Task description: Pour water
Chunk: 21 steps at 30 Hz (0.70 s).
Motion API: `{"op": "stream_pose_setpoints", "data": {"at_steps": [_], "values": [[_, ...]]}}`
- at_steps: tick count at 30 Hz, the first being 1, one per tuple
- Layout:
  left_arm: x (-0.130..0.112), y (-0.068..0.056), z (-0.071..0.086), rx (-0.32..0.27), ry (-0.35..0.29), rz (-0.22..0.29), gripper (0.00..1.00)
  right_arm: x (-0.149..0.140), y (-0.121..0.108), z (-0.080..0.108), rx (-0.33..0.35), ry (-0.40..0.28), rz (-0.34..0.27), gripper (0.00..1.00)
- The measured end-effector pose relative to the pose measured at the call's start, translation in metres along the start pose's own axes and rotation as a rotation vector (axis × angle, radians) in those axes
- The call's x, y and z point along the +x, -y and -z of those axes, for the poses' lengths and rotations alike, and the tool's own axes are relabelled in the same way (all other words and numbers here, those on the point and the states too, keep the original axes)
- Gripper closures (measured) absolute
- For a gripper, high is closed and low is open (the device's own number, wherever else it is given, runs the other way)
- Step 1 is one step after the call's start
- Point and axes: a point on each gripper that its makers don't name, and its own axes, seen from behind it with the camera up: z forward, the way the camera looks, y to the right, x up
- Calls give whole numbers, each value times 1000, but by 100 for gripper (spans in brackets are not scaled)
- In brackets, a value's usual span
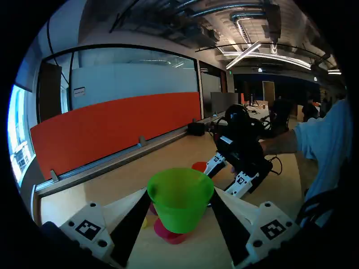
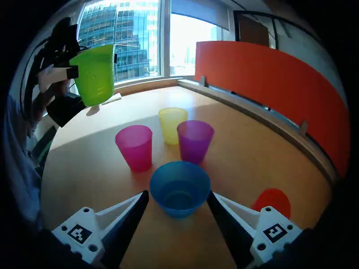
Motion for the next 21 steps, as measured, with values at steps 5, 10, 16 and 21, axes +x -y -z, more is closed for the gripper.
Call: {"op": "stream_pose_setpoints", "data": {"at_steps": [5, 10, 16, 21], "values": [[-1, 1, 1, 4, 1, 3, 12, 3, -1, -8, -4, -2, -1, 0], [-2, 2, 2, 7, 4, 1, 12, 4, -1, -13, -4, -3, -5, 0], [-2, 2, 2, 8, 6, -2, 12, 4, -1, -16, -7, -3, -4, 0], [-3, 4, 3, 11, 9, -4, 12, 4, -2, -19, -13, -2, -5, 2]]}}
